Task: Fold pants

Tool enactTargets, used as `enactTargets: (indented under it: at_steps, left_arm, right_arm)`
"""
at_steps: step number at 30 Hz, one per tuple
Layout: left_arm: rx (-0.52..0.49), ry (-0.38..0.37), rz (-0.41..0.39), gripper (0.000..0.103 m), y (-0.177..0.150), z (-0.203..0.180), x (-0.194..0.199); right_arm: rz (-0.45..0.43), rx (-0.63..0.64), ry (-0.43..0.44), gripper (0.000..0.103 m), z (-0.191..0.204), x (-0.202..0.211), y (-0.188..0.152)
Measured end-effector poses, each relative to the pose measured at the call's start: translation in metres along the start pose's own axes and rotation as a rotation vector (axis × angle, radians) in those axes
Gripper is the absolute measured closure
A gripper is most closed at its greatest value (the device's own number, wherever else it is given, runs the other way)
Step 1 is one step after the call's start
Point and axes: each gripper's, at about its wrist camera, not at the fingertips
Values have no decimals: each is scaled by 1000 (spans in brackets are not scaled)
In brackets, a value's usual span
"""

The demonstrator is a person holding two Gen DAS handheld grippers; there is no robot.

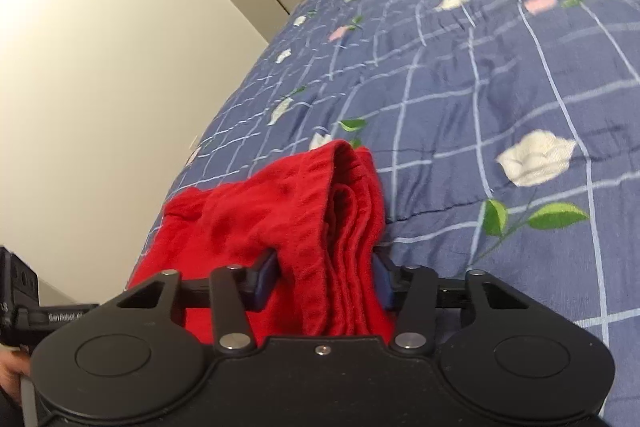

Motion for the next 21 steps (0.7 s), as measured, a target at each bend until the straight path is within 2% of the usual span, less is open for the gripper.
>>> enactTargets:
  at_steps: [2, 5, 12, 17, 21]
  left_arm:
    - [10, -47, -5, 65, 2, 1, 5]
    - [-28, -47, -27, 75, 11, -4, 12]
    - [-78, -21, -140, 77, 54, -6, 38]
    - [-104, 33, -231, 78, 80, -2, 49]
    - [-98, 64, -268, 78, 89, 9, 53]
  right_arm:
    - [-12, 39, 5, 58, 11, 7, 1]
    - [-45, 96, 19, 62, 30, 18, 4]
    - [-126, 181, 54, 65, 68, 26, 21]
    - [-167, 221, 63, 65, 96, 5, 39]
    - [-184, 276, 72, 65, 117, -15, 42]
Point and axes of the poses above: each gripper's, at about its wrist camera, not at the fingertips, and x roughly against the way its jaws point, z to its left, y to its top, and after that the axes turned 6 degrees about -z, right-handed
